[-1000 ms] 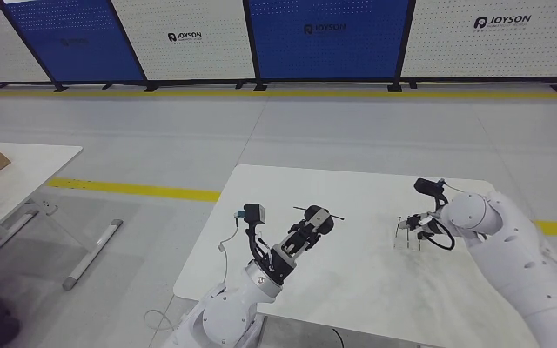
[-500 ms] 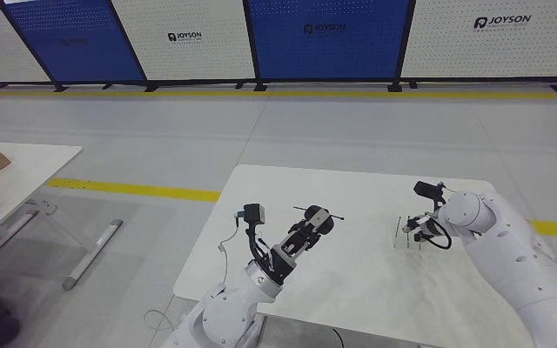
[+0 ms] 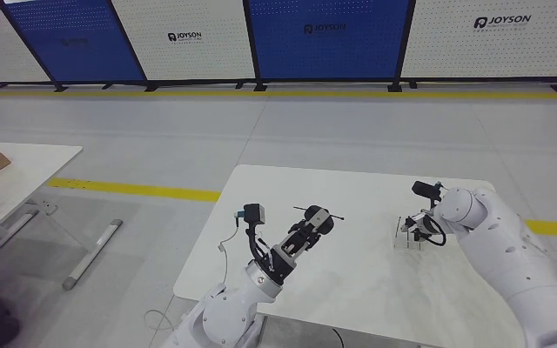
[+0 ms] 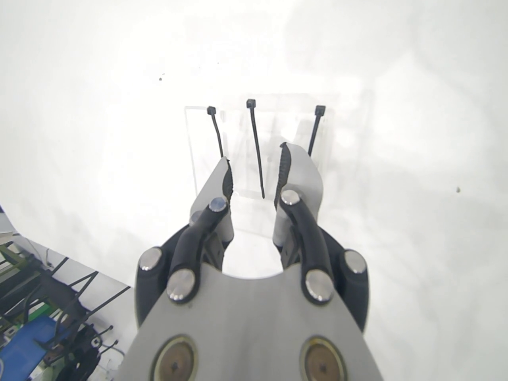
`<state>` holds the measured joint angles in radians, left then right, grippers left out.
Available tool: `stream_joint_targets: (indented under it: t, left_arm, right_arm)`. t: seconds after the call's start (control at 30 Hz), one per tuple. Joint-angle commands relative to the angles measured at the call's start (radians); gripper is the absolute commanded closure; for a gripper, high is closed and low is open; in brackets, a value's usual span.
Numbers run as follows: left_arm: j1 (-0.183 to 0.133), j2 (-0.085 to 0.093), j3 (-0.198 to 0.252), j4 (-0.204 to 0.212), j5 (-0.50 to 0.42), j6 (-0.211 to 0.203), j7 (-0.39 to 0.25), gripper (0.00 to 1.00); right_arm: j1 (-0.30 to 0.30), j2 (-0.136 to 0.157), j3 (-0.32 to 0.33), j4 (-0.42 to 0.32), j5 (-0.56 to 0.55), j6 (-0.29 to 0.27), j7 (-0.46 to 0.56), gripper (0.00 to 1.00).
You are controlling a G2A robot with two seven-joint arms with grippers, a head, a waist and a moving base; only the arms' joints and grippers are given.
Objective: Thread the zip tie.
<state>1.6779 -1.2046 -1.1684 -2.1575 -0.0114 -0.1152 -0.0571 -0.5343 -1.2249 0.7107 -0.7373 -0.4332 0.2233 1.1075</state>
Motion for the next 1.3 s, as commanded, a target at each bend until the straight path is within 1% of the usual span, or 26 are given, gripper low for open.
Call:
stream_joint_targets:
  t: [0.0,0.37,0.5,0.63,0.8,0.87,0.9,0.97,1.0,1.03,1.27]
  left_arm:
    - [0.000,0.000,0.000,0.000,0.000,0.000,0.000,1.00]
    - [0.000,0.000,0.000,0.000,0.000,0.000,0.000,1.00]
    - [0.000,0.000,0.000,0.000,0.000,0.000,0.000,1.00]
    - [0.000,0.000,0.000,0.000,0.000,0.000,0.000,1.00]
    - [0.000,0.000,0.000,0.000,0.000,0.000,0.000,1.00]
    - [0.000,0.000,0.000,0.000,0.000,0.000,0.000,1.00]
    - [0.000,0.000,0.000,0.000,0.000,0.000,0.000,1.00]
    - [0.000,0.000,0.000,0.000,0.000,0.000,0.000,1.00]
    - [0.000,0.000,0.000,0.000,0.000,0.000,0.000,1.00]
    - [0.000,0.000,0.000,0.000,0.000,0.000,0.000,1.00]
    - [0.000,0.000,0.000,0.000,0.000,0.000,0.000,1.00]
  right_arm:
    - [0.008,-0.007,-0.005,0.015,-0.002,0.003,-0.002,0.73]
    - [0.048,-0.056,-0.038,0.120,0.001,-0.009,-0.005,0.73]
    - [0.063,-0.073,-0.045,0.164,0.008,-0.021,-0.009,0.77]
    - [0.077,-0.091,-0.052,0.204,0.010,-0.033,-0.013,0.78]
    - [0.092,-0.109,-0.058,0.249,0.011,-0.044,-0.014,0.76]
    - [0.097,-0.117,-0.060,0.267,0.011,-0.049,-0.016,0.78]
    - [0.100,-0.120,-0.060,0.274,0.011,-0.050,-0.017,0.81]
    - [0.105,-0.126,-0.061,0.288,0.011,-0.054,-0.018,0.93]
    - [0.108,-0.130,-0.062,0.297,0.011,-0.056,-0.019,0.95]
    - [0.110,-0.132,-0.062,0.303,0.011,-0.057,-0.020,1.00]
    - [0.124,-0.149,-0.062,0.341,0.006,-0.076,-0.031,1.00]
